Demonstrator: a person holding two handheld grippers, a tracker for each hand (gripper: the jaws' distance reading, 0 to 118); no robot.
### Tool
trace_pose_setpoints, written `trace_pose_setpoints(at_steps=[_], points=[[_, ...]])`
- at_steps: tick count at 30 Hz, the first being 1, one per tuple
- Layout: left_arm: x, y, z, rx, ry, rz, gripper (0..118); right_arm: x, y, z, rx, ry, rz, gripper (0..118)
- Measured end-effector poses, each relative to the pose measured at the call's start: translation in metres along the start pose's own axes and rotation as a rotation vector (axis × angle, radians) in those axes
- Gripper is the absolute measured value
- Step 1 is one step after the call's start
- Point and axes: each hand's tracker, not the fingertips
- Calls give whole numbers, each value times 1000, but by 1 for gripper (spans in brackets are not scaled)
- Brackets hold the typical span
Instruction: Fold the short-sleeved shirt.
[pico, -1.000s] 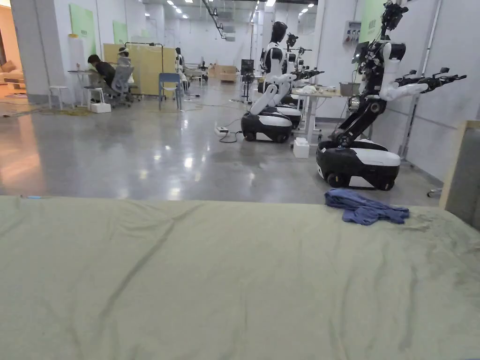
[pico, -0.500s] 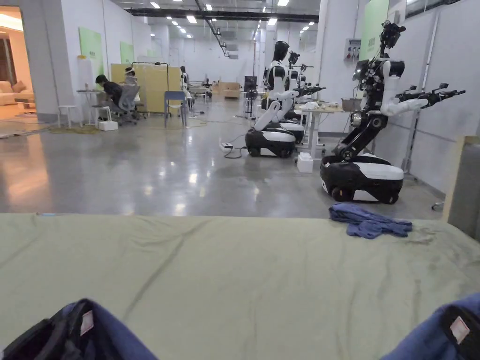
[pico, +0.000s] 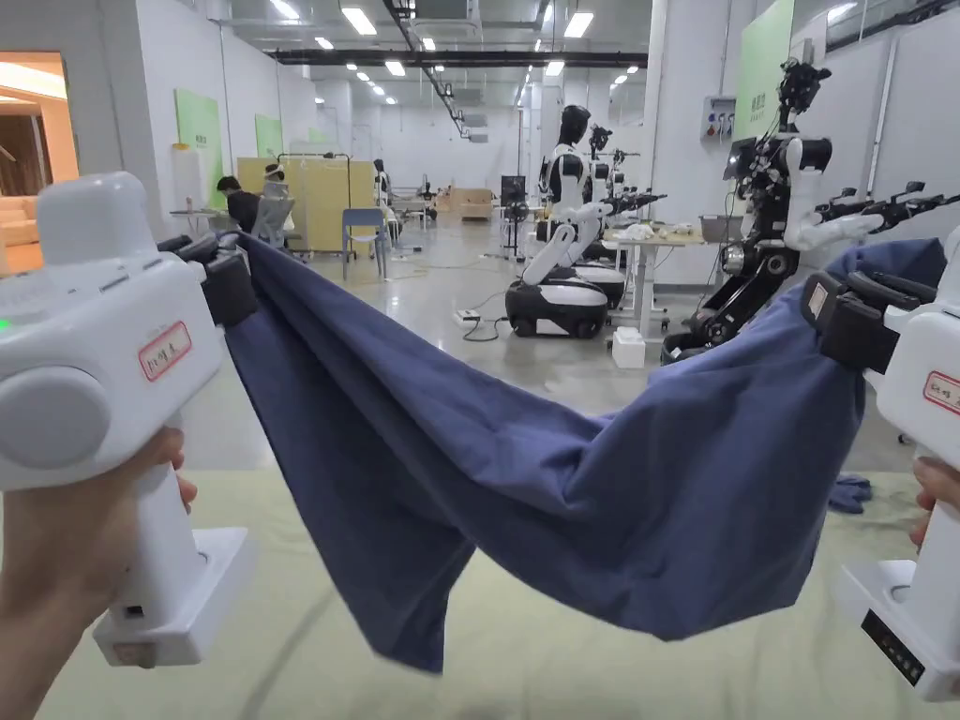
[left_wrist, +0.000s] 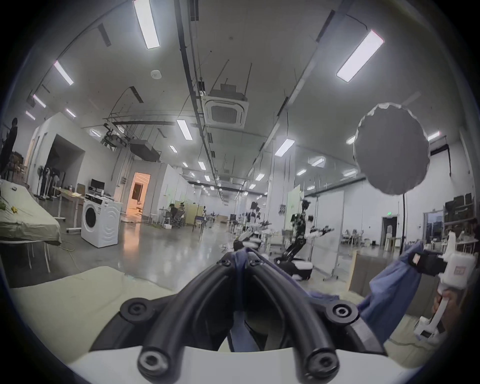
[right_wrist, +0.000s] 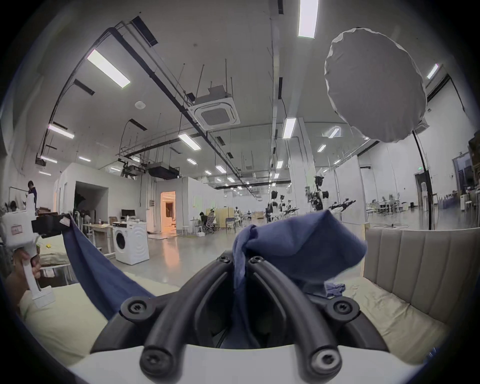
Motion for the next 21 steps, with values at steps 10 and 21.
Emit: trace_pose_setpoints(at_steps=[10, 21], points=[[-28, -153, 79, -434, 3, 10, 5, 10, -154, 53, -422, -6, 21, 6], [-47, -167, 285, -825, 39, -109, 5, 16, -181, 252, -760, -6, -105, 6]])
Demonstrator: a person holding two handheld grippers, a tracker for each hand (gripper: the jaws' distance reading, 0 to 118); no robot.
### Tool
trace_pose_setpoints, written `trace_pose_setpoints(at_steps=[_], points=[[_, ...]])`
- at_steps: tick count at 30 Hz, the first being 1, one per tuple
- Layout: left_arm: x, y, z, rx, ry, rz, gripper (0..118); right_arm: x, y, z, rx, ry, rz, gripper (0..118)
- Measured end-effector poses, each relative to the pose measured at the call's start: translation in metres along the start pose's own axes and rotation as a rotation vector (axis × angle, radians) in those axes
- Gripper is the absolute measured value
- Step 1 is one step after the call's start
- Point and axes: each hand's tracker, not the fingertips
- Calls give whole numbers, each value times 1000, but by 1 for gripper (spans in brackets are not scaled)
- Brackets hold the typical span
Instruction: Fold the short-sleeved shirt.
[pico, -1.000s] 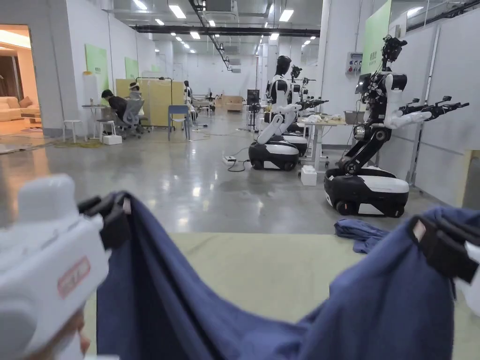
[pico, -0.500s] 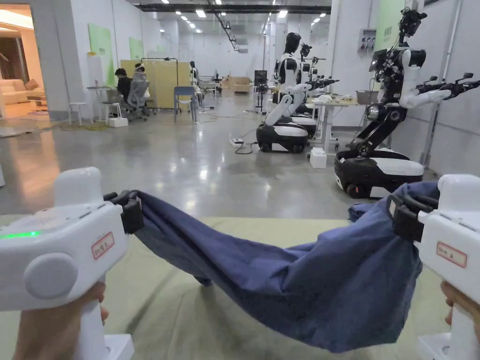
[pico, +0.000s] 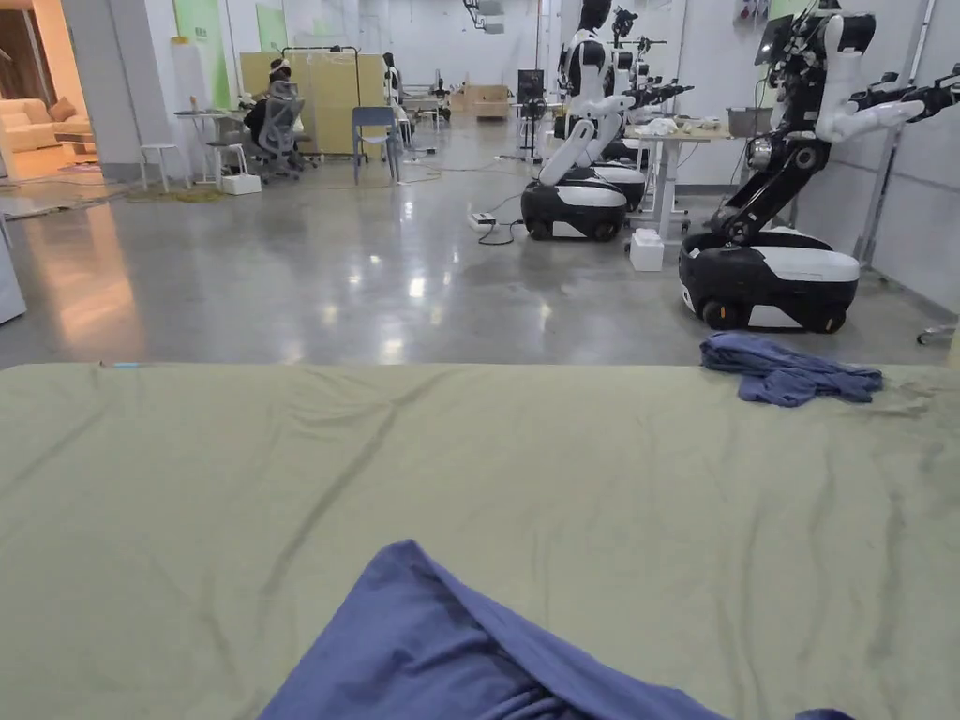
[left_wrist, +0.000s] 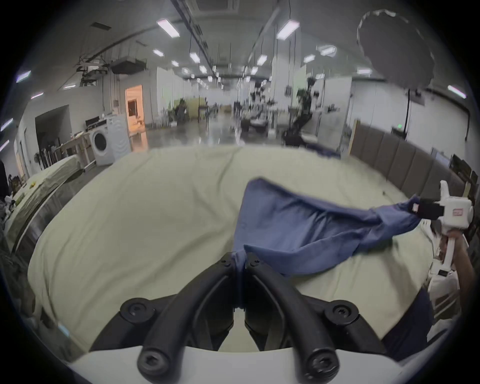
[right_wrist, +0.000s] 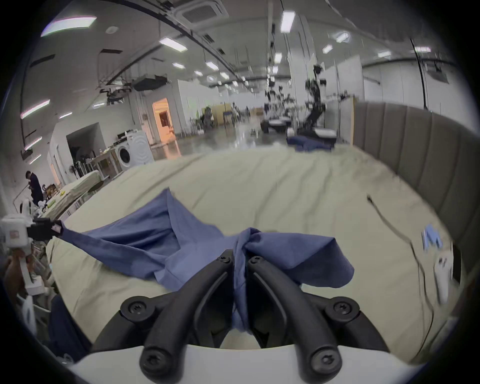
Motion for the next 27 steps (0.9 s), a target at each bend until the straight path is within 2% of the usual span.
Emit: trace_pose_setpoints(at_steps=[4, 6, 8, 10, 11, 12, 13, 14, 15, 16, 17, 19, 22, 24, 25, 26, 27], points=[[2, -42, -4, -139, -45, 44, 5, -3, -42, -2, -126, -34, 3, 6], [9, -58, -14, -195, -25, -45, 5, -3, -56, -14, -179, -44, -15, 6], [16, -71, -28, -251, -5, -131, 5, -6, -66, -29, -228, -78, 20, 7], [23, -76, -37, -252, -14, -138, 5, -7, -73, -38, -231, -85, 8, 7], [24, -75, -37, -241, -15, -131, 15, -7, -73, -38, -223, -82, -6, 20], [23, -72, -35, -206, -13, -112, 40, -6, -71, -32, -206, -88, -16, 47], [21, -67, -28, -174, 3, -70, 80, -6, -68, -23, -178, -103, -28, 91], [18, -62, -22, -150, -1, -34, 112, -10, -63, -7, -142, -137, -42, 111], [13, -58, -13, -125, -11, 3, 112, -10, -62, 5, -111, -166, -55, 117], [10, -54, 0, -77, -12, 35, 117, -8, -60, 22, -59, -177, -74, 117], [8, -47, 16, 24, 6, 67, 118, -7, -56, 45, 66, -180, -94, 118], [8, -35, 40, 139, 22, 88, 118, 0, -46, 76, 153, -169, -154, 118], [20, -20, 72, 340, 28, 100, 118, -7, -28, 113, 330, -187, -147, 118], [31, -17, 84, 451, 5, 74, 117, -14, -18, 126, 402, -176, -112, 109], [38, -17, 87, 493, 5, 50, 106, -18, -15, 130, 427, -157, -86, 93], [45, -18, 89, 521, 2, 30, 71, -23, -16, 129, 443, -153, -67, 52], [51, -20, 89, 527, 8, 10, 31, -27, -15, 128, 449, -154, -67, 16]])
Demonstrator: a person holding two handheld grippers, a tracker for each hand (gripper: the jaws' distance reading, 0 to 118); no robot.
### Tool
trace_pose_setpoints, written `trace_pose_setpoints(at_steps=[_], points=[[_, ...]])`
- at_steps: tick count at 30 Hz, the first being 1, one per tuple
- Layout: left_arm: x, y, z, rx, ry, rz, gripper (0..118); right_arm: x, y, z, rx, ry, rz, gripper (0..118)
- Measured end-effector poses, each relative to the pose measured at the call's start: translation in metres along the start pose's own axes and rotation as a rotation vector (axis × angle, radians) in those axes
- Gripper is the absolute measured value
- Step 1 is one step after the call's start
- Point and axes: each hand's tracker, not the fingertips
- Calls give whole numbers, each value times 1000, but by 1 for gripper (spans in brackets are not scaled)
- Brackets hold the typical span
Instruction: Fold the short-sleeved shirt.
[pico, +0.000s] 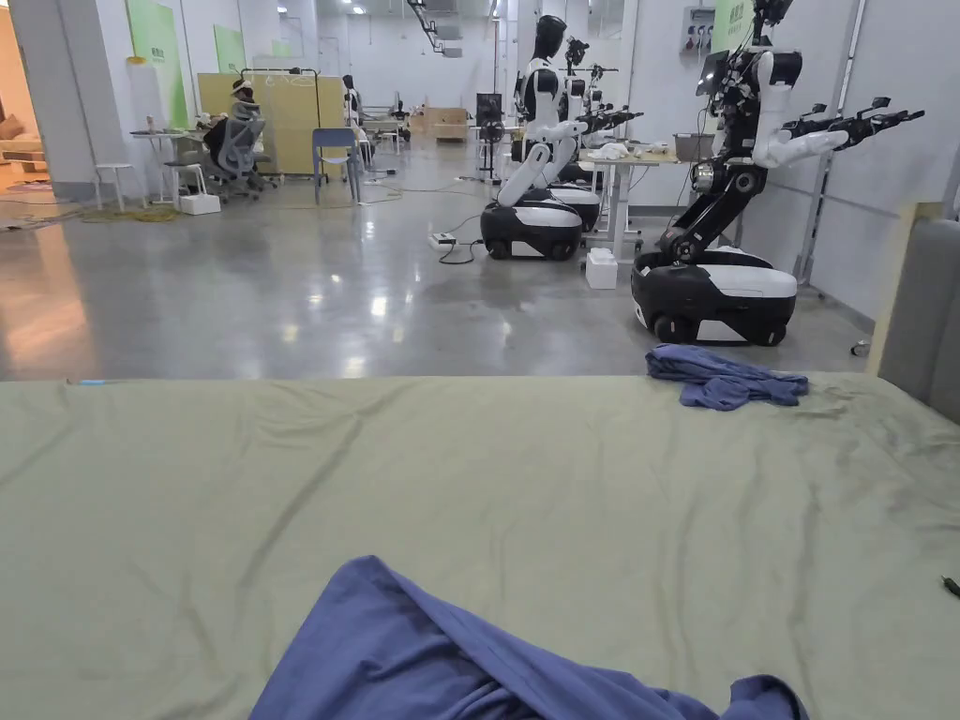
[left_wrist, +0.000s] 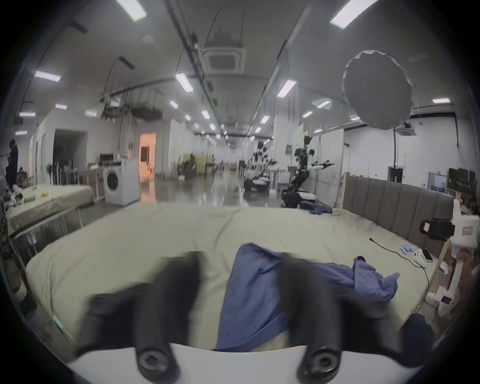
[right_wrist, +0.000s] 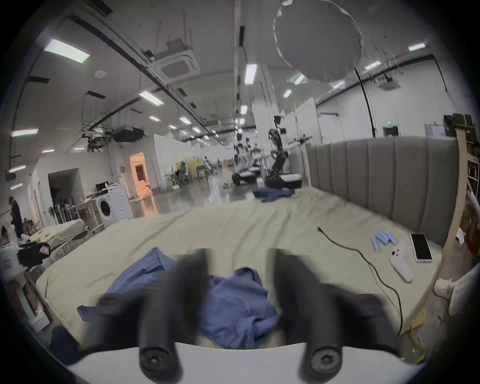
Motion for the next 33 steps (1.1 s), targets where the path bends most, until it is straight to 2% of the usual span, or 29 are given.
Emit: trace_pose_setpoints(at_steps=[1, 4, 8, 12, 15, 16, 17, 18, 19, 20, 21, 22, 24, 27, 29, 30, 31, 32, 33], points=[[5, -3, 0, -2, 11, -4, 2, -4, -1, -1, 10, 7, -4, 6], [10, -6, -7, -26, -45, 38, 0, -11, -10, -5, 0, 21, 31, 5], [3, 11, -47, -54, -106, 70, 0, -11, -14, -14, -18, 50, 18, 4], [-1, 57, -147, -174, -267, 53, 0, -9, -11, -27, -20, 46, 37, 4], [14, 80, -242, -296, -322, -47, 0, -6, -9, -38, -19, 46, 22, 4], [19, 83, -281, -361, -388, -73, 0, -5, -9, -43, -22, 47, 20, 4], [23, 83, -314, -437, -406, -77, 7, -5, -10, -46, -25, 45, 19, 4], [26, 77, -350, -554, -384, -56, 7, -4, -10, -50, -29, 43, 20, 4], [28, 70, -383, -650, -357, -50, 15, -4, -11, -54, -33, 41, 24, 4], [27, 60, -410, -730, -343, -24, 56, -4, -11, -57, -36, 37, 30, 4], [27, 42, -441, -814, -318, -32, 104, -1, -11, -61, -42, 30, 37, 4], [25, 29, -456, -841, -288, -25, 118, 1, -11, -63, -45, 24, 38, 4], [19, 9, -486, -820, -230, 12, 118, 7, -12, -70, -58, 16, 35, 4], [6, -36, -519, -920, -143, 123, 118, 14, -14, -83, -78, -7, 26, 4], [3, -58, -530, -983, -126, 126, 118, 17, -17, -91, -95, -21, 29, 4], [4, -68, -529, -992, -120, 104, 110, 19, -19, -96, -107, -22, 29, 4], [8, -75, -526, -986, -107, 83, 97, 19, -20, -100, -121, -26, 33, 4], [12, -74, -520, -951, -70, 1, 94, 18, -22, -103, -129, -25, 37, 4], [15, -71, -513, -903, -114, -30, 88, 17, -24, -106, -136, -21, 39, 4]])
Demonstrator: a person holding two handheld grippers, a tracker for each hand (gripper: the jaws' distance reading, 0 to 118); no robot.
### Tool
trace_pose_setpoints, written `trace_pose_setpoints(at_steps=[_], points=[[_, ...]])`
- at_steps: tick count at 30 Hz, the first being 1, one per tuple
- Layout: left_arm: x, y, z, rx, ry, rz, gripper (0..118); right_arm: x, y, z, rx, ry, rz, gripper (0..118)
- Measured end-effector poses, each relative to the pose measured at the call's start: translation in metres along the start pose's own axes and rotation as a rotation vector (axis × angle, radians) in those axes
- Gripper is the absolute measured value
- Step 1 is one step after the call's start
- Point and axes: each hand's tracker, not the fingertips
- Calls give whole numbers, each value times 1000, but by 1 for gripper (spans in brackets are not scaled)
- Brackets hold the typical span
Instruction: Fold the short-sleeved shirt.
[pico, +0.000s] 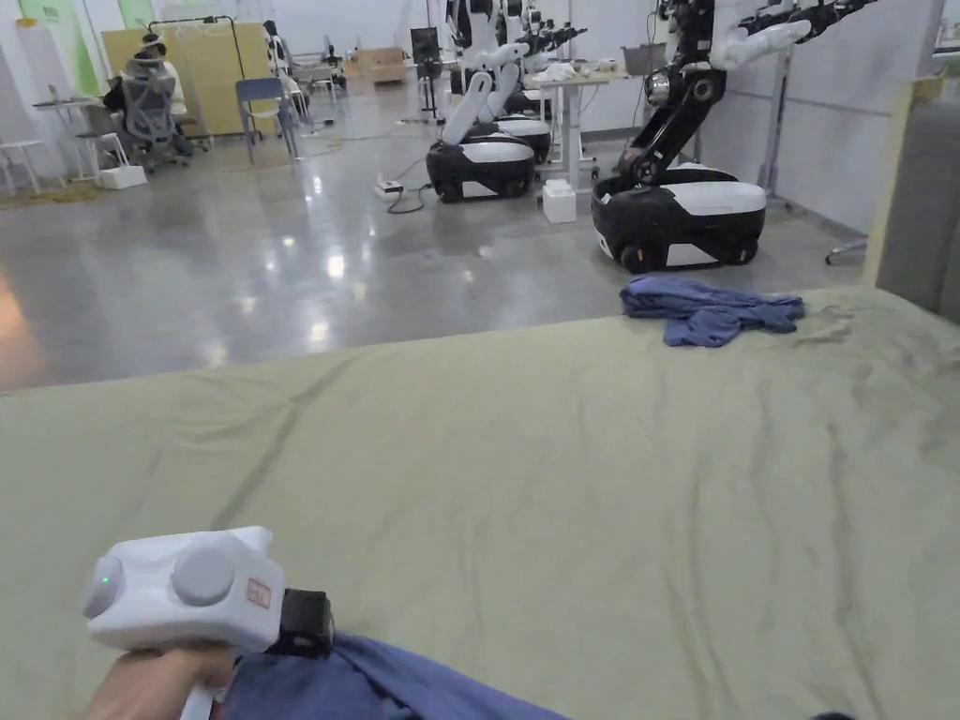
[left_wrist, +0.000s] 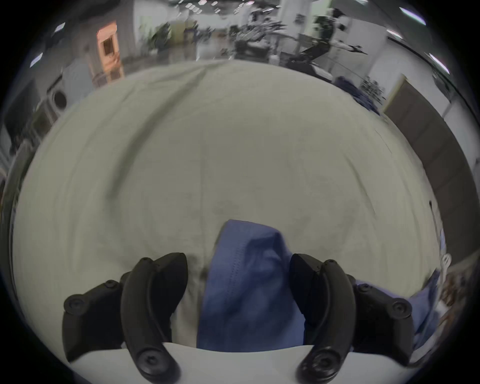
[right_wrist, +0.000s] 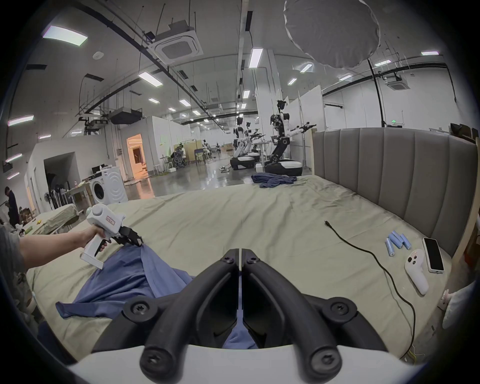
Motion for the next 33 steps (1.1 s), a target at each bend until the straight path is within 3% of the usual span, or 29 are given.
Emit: trace_pose_setpoints(at_steps=[1, 2, 3, 4, 8, 9, 10, 11, 13, 14, 18, 22, 24, 26, 29, 33], points=[[4, -4, 6, 3, 20, -33, 76, -1, -1, -3, -6, 6, 1, 4], [8, -5, 11, 10, 24, -62, 54, -3, -1, -5, -11, 9, 3, 4], [11, -7, 17, 42, 62, -112, 16, -5, -1, -8, -14, 16, 9, 4], [15, -9, 22, 70, 127, -151, 2, -8, 0, -11, -16, 25, 22, 4], [0, -11, 38, 112, 34, -66, 2, -12, 12, -21, -19, 45, 57, 8], [2, -15, 54, 122, 15, -43, 2, -11, 16, -27, -39, 43, 59, 27], [1, -19, 64, 123, -36, -21, 2, -9, 21, -35, -68, 38, 56, 65], [2, -22, 72, 143, -48, -18, 2, -6, 25, -44, -99, 39, 54, 118], [8, -32, 91, 189, -36, -76, 2, 2, 31, -79, -249, 44, 61, 118], [10, -37, 101, 200, -34, -94, 2, 3, 38, -96, -215, 51, 68, 118], [11, -60, 125, 232, -78, -75, 2, 8, 25, -170, -554, 101, 147, 118], [12, -76, 134, 232, -88, -71, 2, 14, -2, -223, -711, 85, 199, 112], [11, -82, 137, 229, -89, -62, 2, 16, -12, -237, -770, 82, 152, 79], [8, -86, 138, 230, -88, -56, 2, 18, -18, -223, -769, 122, 113, 20], [4, -96, 145, 243, -104, -28, 2, 18, -22, -203, -671, 122, 138, 9], [5, -118, 165, 308, -105, -2, 2, 21, -14, -155, -468, 115, 17, 7]])
